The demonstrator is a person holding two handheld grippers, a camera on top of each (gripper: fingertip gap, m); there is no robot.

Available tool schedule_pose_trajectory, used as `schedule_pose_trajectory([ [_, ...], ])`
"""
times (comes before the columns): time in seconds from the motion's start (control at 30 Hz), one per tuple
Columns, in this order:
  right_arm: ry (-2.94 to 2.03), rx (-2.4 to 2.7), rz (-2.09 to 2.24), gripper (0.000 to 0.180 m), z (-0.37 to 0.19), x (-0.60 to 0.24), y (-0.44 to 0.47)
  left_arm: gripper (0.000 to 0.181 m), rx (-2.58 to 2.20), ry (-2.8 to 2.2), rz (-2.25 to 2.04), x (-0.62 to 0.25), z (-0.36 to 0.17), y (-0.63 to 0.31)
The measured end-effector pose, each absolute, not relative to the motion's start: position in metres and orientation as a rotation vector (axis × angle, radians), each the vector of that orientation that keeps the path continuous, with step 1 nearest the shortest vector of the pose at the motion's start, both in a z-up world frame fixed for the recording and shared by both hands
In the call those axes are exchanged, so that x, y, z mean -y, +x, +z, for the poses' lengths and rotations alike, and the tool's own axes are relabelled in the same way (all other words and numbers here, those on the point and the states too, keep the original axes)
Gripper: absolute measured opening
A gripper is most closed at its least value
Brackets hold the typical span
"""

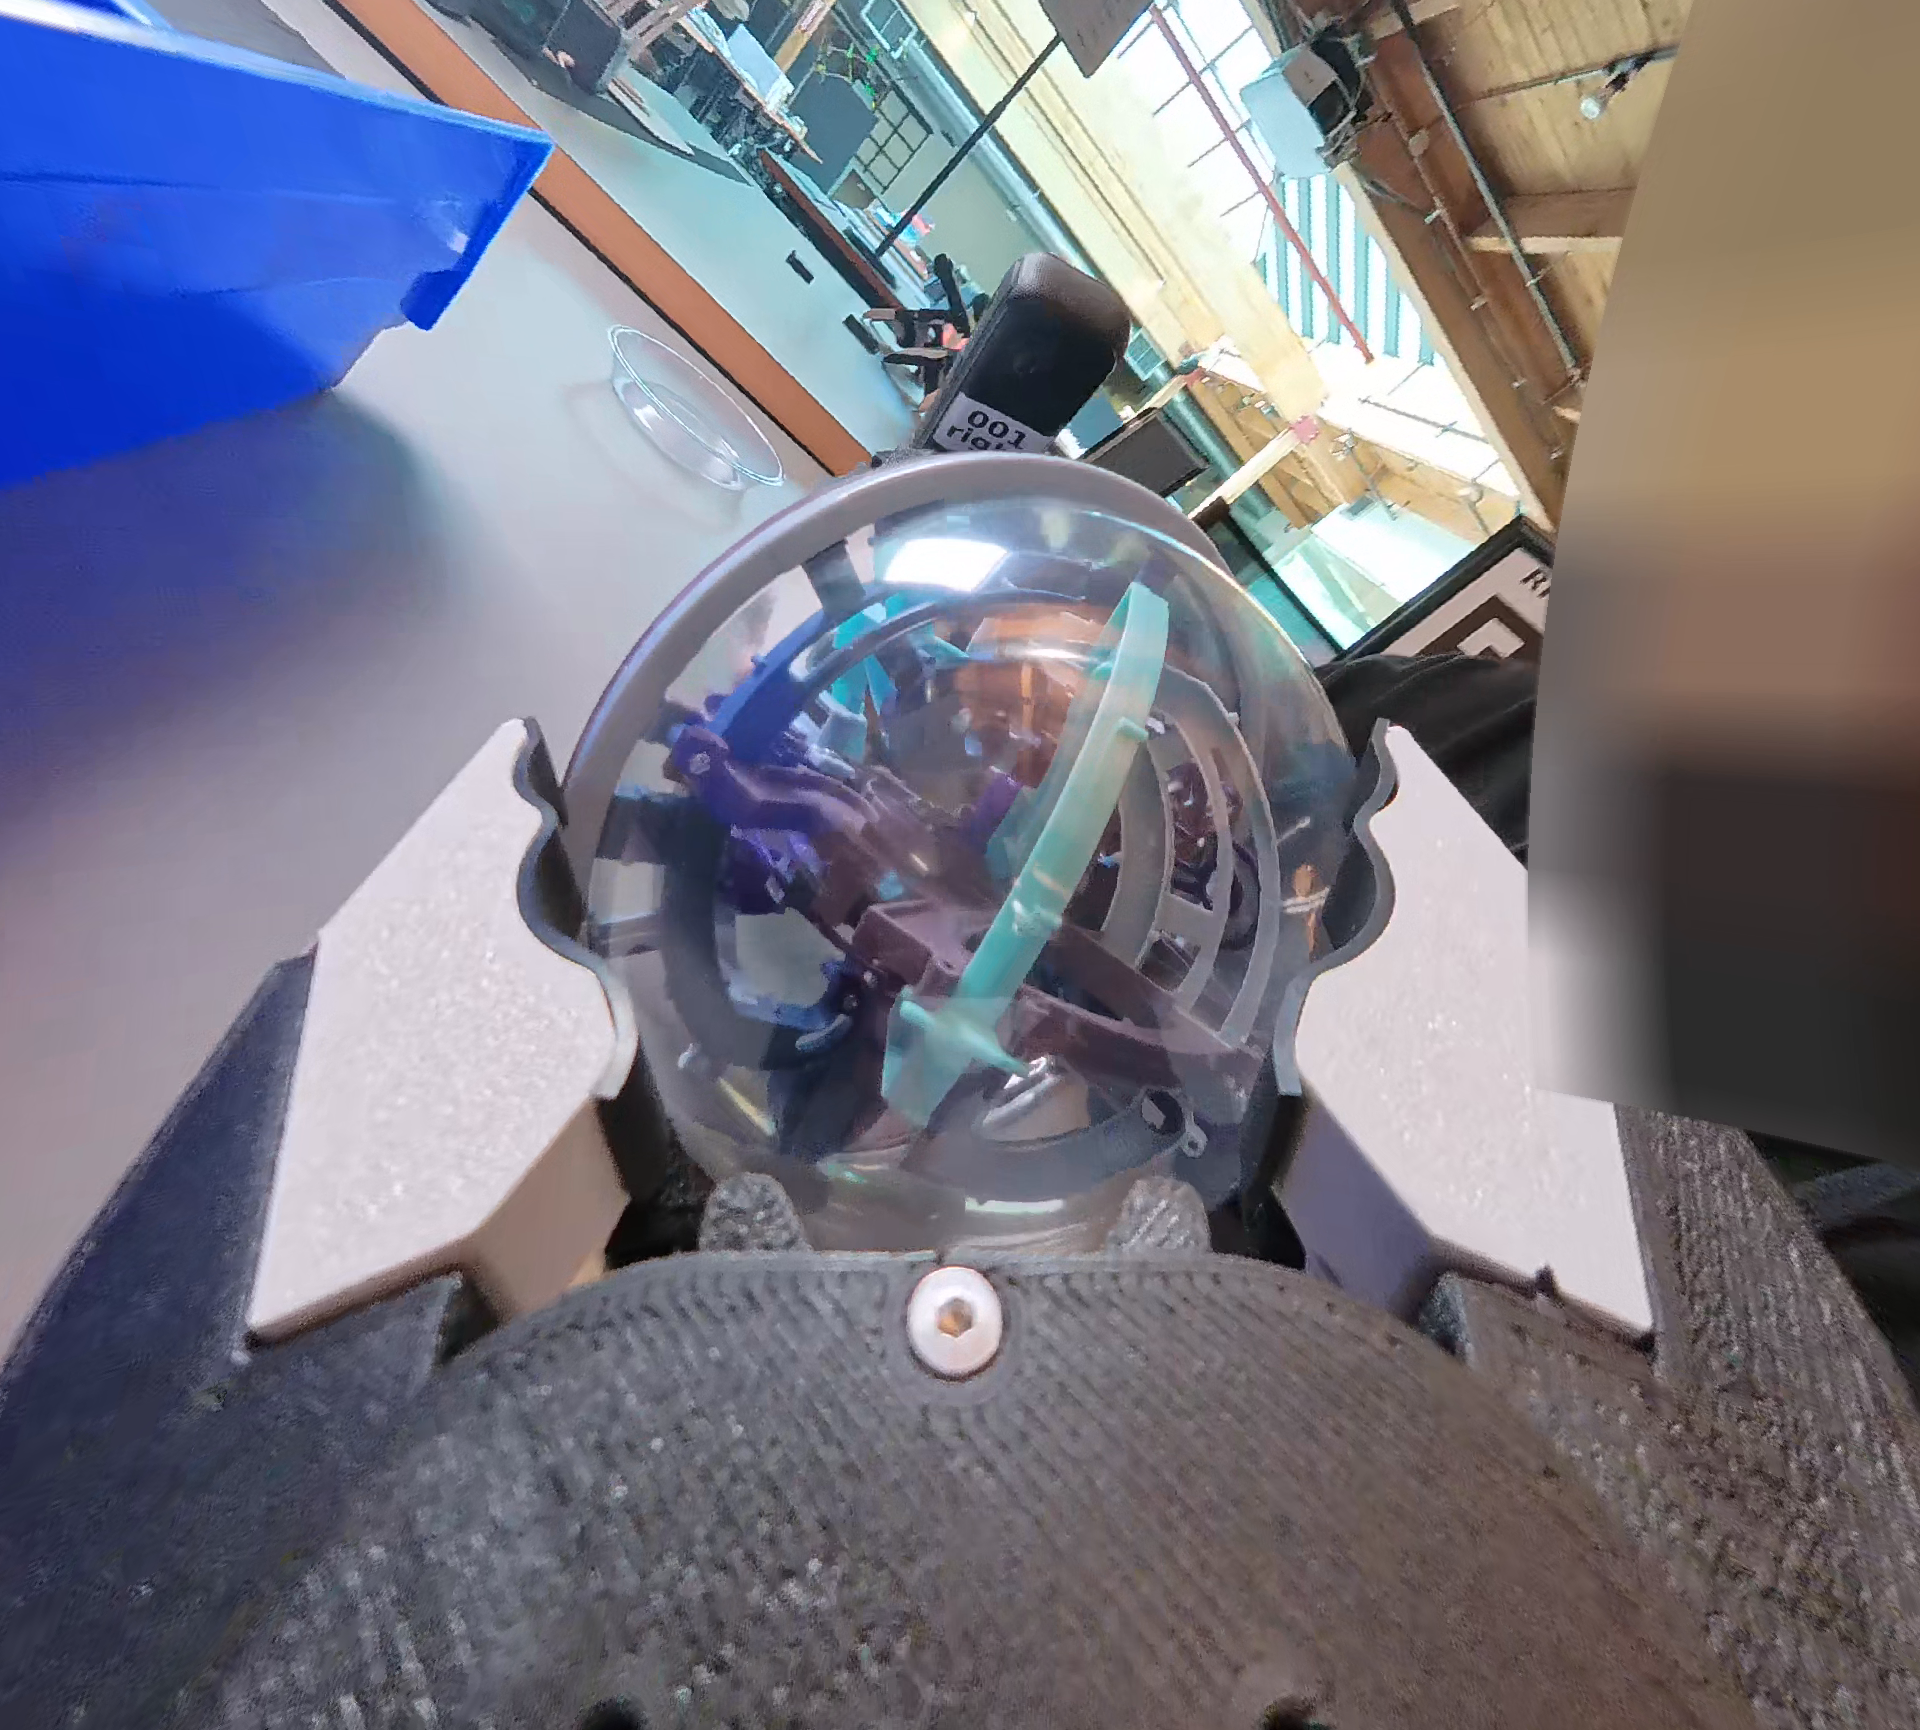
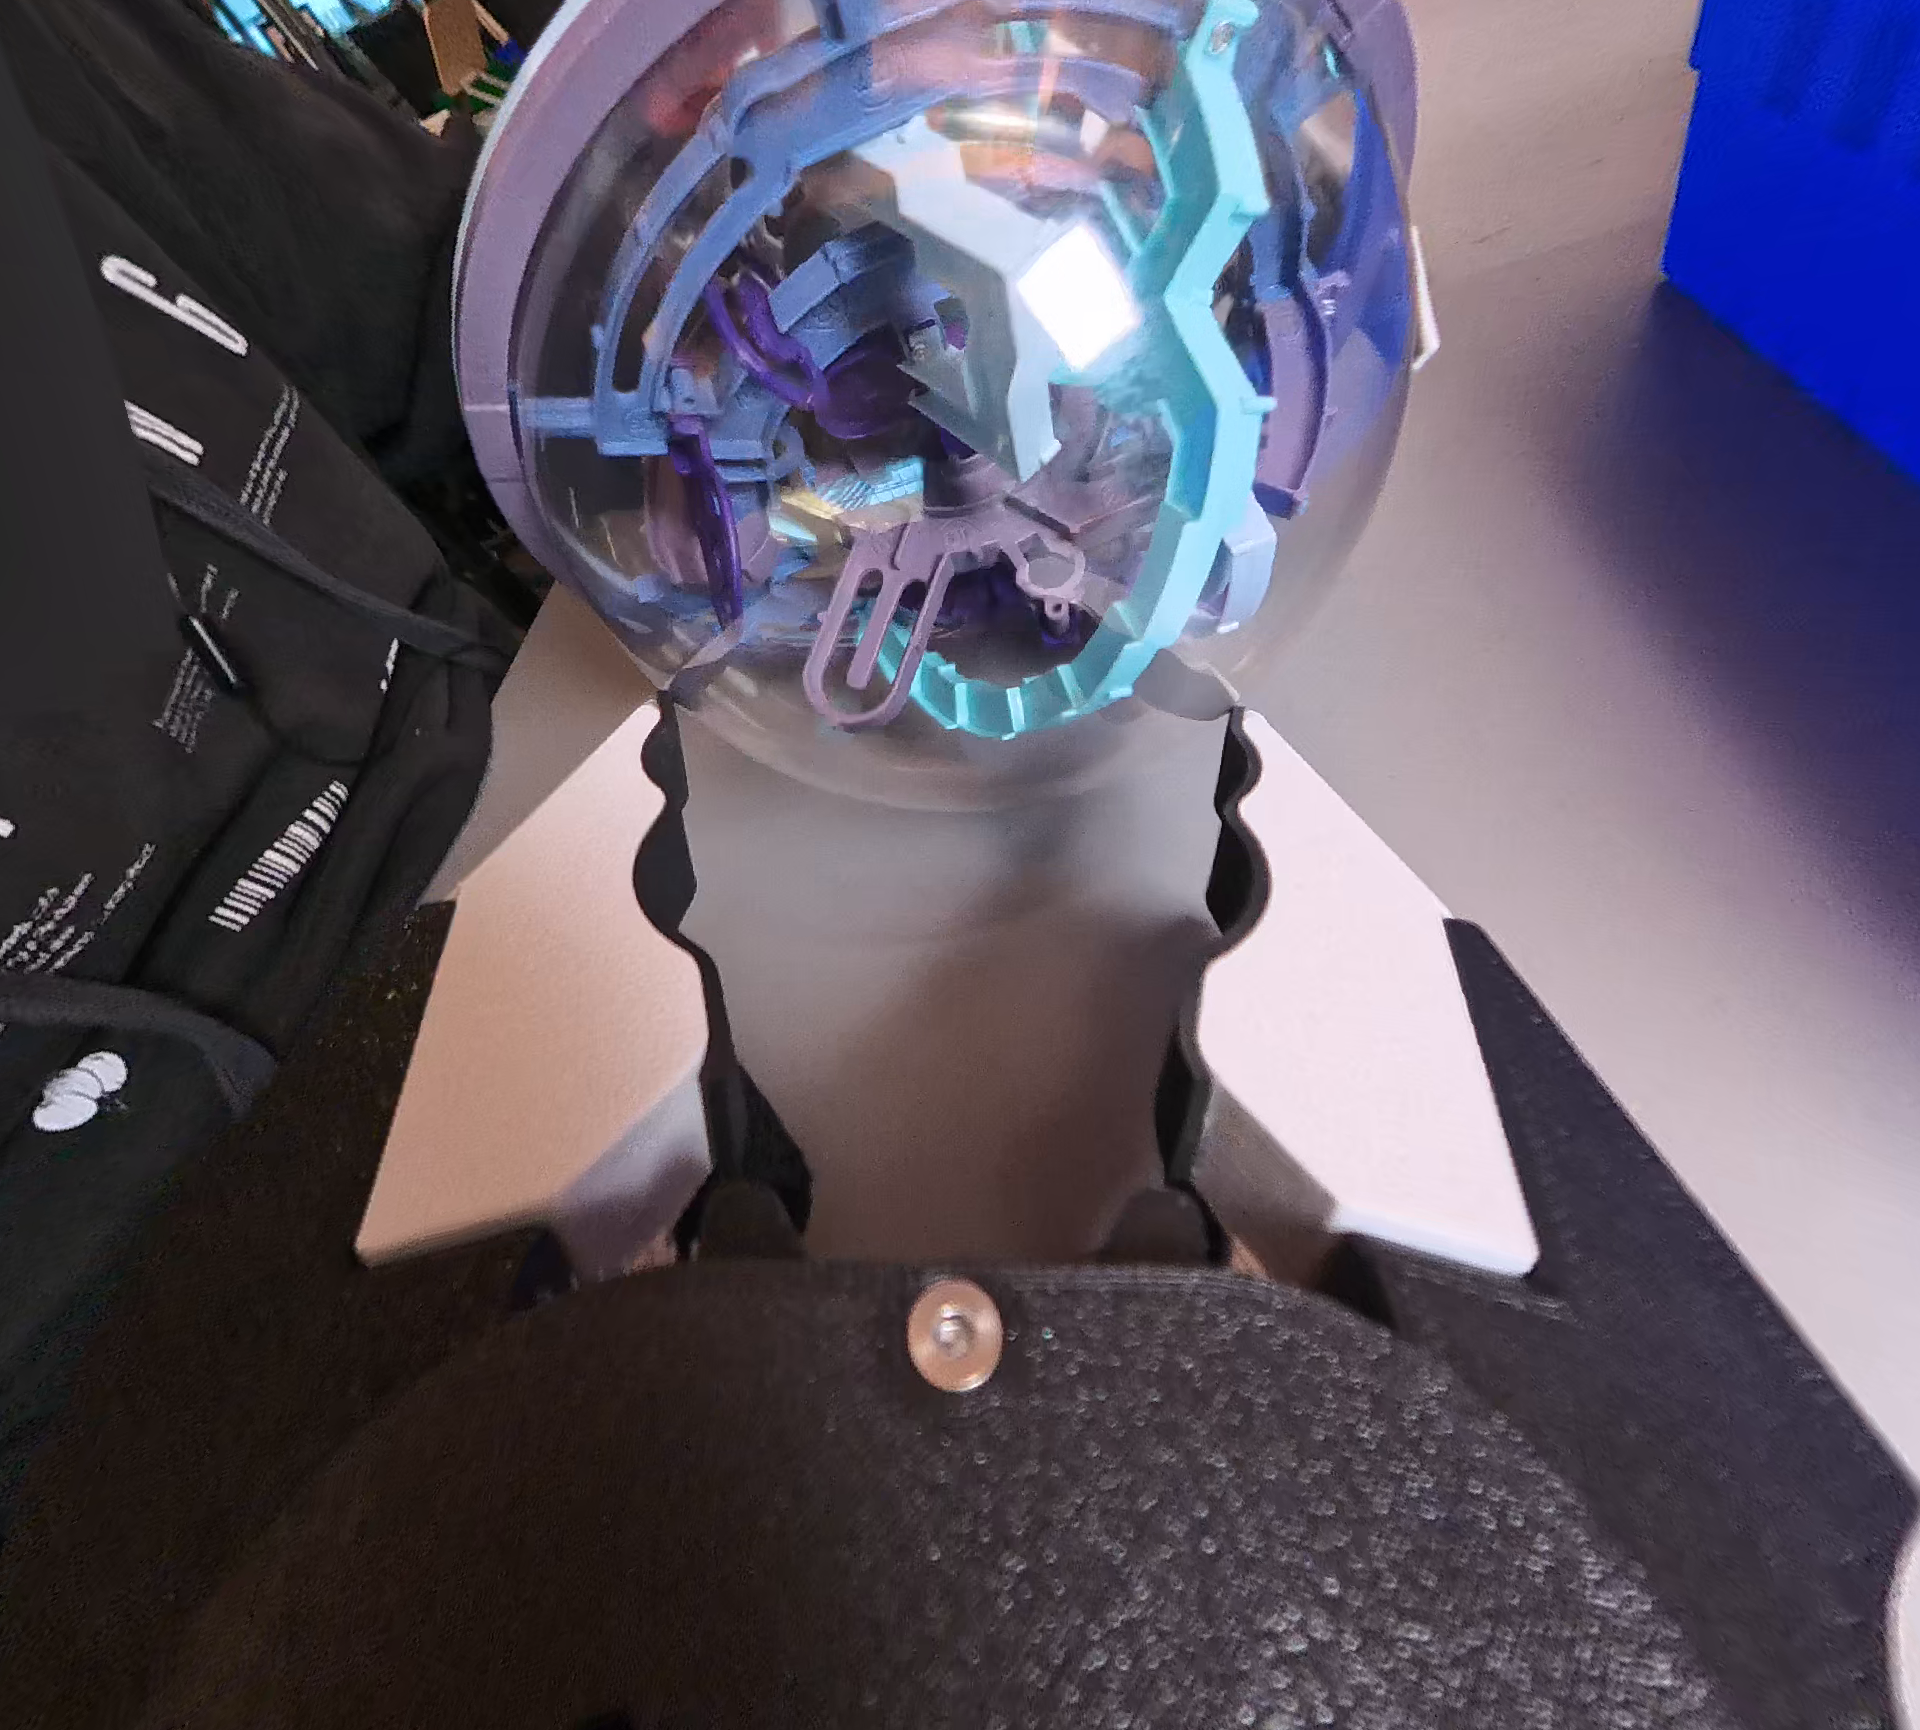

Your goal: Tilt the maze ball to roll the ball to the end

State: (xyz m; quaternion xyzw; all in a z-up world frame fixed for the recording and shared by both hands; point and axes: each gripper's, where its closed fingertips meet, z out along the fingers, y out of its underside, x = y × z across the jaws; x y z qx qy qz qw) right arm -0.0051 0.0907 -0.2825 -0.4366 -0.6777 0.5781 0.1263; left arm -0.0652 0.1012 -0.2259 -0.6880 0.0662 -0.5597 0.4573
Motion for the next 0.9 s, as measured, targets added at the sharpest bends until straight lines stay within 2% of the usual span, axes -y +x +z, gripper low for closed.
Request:
schedule_pose_trajectory([
  [0.03,-1.26,1.985,1.678,0.101,-0.283,-0.09,-0.003,0.146,-0.185,-1.699,-1.352,-0.1,-0.225,-0.062],
  [0.53,-1.148,2.069,1.611,0.101,-0.286,-0.084,0.003,0.146,-0.27,-1.708,-1.191,-0.088,-0.221,-0.047],
  [0.9,-0.969,2.058,1.46,0.096,-0.279,-0.081,0.006,0.145,-0.544,-1.547,-1.03,-0.069,-0.208,-0.035],
])
